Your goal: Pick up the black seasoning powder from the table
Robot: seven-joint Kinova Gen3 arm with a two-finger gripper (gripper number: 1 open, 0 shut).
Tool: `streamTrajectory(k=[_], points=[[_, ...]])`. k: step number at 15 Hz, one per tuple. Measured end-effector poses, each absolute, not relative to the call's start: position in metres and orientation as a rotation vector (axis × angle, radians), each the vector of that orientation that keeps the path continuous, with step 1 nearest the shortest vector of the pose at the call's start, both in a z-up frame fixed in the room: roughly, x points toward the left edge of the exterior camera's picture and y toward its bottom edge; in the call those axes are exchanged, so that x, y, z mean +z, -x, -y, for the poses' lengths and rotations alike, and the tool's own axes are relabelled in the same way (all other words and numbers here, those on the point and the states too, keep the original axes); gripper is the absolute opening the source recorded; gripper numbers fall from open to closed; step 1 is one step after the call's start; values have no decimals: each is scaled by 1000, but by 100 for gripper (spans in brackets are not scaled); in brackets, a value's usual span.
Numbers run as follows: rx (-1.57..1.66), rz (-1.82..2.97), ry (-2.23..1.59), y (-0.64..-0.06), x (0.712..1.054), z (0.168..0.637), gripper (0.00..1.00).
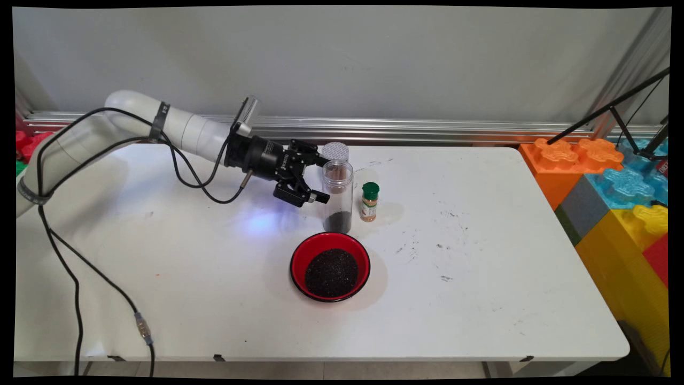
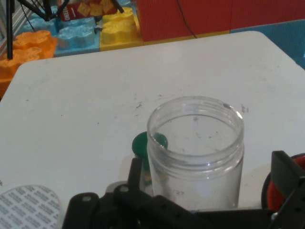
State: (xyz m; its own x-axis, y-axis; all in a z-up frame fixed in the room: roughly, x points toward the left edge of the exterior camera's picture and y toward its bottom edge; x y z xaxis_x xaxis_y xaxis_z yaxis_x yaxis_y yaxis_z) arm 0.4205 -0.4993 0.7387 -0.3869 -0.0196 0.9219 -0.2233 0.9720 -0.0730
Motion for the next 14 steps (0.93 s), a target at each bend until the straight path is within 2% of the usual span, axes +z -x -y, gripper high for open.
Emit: streamTrajectory(k=[14], points=[[222, 1912, -205, -409, 715, 500, 100]])
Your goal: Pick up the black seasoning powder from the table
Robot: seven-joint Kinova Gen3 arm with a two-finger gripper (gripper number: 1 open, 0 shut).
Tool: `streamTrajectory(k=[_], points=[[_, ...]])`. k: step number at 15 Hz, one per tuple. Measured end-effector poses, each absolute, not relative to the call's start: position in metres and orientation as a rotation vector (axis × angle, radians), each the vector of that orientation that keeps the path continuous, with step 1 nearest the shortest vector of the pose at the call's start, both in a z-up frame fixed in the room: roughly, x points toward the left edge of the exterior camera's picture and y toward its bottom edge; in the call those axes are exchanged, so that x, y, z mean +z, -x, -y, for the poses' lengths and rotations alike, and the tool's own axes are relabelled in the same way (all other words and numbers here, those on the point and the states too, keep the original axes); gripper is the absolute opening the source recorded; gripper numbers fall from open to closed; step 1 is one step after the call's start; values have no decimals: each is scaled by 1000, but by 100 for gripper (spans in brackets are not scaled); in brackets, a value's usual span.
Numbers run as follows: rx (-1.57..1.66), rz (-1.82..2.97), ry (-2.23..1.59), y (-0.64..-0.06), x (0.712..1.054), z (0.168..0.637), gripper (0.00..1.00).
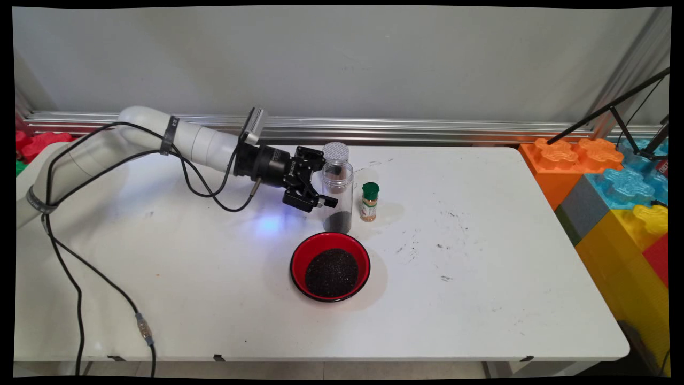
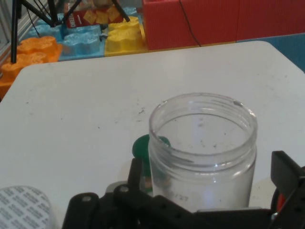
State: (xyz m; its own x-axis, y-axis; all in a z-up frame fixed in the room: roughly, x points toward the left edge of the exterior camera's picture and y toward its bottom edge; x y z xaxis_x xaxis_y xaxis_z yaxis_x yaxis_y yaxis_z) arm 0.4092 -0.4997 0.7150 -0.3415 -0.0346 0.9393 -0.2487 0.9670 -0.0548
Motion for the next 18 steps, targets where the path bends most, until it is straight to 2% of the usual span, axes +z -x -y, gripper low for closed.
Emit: streamTrajectory(k=[18], points=[[243, 1874, -213, -394, 698, 500, 100]])
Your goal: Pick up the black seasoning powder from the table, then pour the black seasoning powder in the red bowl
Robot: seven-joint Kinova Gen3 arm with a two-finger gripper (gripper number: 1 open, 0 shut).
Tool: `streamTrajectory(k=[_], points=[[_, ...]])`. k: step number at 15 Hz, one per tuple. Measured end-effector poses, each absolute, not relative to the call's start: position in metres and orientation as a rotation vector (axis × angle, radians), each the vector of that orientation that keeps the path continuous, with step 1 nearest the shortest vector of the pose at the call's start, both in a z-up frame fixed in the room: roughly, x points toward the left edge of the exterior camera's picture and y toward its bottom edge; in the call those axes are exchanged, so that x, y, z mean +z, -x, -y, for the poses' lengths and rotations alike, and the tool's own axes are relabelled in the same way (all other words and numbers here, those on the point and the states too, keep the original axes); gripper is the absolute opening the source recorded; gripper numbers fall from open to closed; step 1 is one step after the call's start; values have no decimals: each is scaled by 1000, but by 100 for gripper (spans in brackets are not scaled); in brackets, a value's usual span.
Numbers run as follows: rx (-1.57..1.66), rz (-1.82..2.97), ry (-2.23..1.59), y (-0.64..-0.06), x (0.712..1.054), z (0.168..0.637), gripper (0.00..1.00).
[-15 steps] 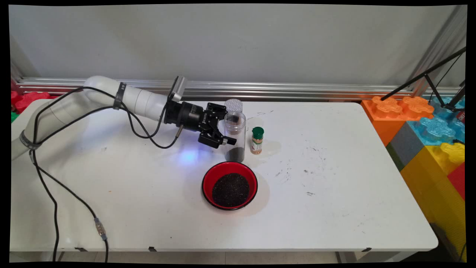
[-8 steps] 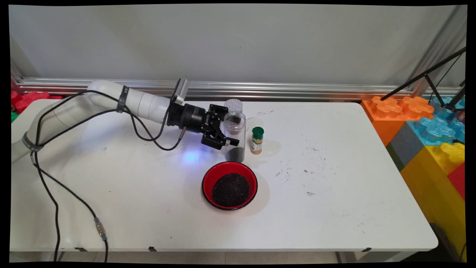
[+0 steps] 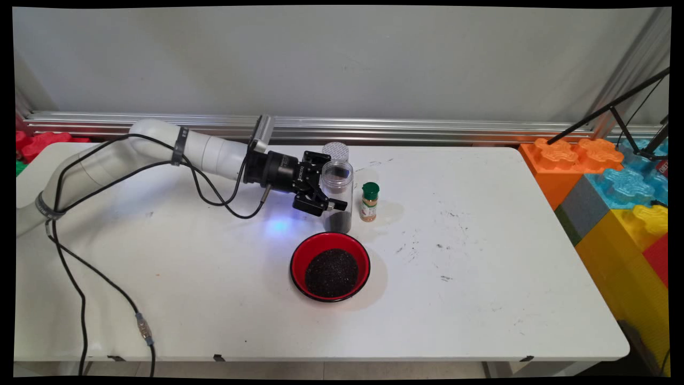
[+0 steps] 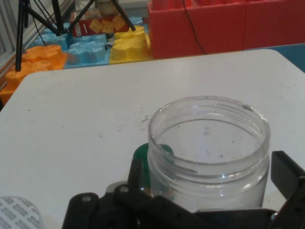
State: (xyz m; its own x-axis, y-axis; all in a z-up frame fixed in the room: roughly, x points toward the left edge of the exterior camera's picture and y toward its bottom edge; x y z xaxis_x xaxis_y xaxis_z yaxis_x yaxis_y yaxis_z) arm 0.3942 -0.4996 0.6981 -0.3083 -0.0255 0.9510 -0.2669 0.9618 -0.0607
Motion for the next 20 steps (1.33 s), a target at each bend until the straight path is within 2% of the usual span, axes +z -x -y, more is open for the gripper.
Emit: streamTrajectory(k=[9, 10, 20], points=[[254, 1865, -211, -391, 696, 499, 100], [256, 1864, -209, -391, 696, 499, 0], [267, 1859, -211, -394, 704, 498, 0]])
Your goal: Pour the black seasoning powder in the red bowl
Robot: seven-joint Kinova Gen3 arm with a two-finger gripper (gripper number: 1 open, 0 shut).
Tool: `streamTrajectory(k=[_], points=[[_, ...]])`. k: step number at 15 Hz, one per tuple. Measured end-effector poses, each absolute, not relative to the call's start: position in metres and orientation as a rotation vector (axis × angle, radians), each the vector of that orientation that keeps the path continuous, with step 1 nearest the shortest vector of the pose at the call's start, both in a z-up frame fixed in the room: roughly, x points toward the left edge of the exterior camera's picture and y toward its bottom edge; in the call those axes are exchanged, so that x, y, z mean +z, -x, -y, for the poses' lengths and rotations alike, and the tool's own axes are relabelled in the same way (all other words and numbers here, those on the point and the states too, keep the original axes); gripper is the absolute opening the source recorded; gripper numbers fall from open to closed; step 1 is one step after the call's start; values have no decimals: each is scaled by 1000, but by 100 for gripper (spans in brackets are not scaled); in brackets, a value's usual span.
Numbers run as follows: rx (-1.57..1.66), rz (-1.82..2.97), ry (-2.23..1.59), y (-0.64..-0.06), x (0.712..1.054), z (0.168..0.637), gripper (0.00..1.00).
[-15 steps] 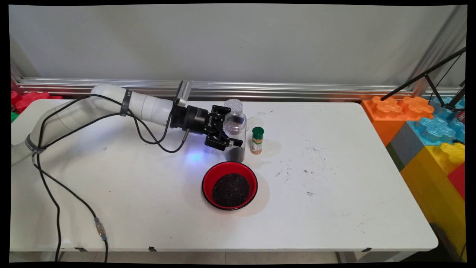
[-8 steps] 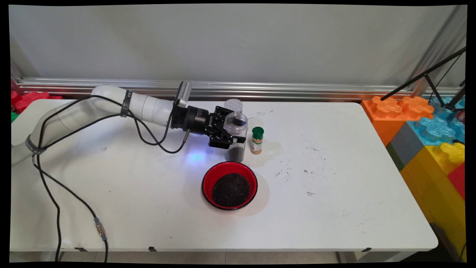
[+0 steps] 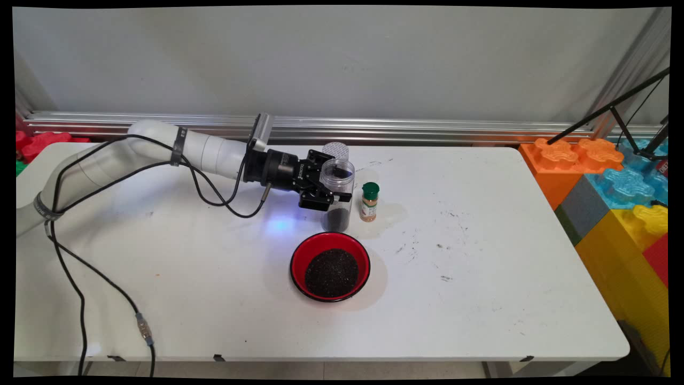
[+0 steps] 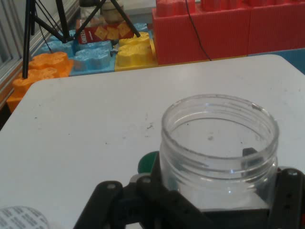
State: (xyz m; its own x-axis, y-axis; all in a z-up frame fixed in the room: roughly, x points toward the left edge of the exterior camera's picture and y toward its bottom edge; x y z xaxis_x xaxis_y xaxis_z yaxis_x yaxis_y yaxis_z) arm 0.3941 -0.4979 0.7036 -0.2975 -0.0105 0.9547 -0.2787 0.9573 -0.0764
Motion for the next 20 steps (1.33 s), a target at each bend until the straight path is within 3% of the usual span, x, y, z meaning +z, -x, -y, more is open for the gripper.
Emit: streamTrajectory(k=[20], points=[[288, 1791, -328, -385, 817, 494, 0]])
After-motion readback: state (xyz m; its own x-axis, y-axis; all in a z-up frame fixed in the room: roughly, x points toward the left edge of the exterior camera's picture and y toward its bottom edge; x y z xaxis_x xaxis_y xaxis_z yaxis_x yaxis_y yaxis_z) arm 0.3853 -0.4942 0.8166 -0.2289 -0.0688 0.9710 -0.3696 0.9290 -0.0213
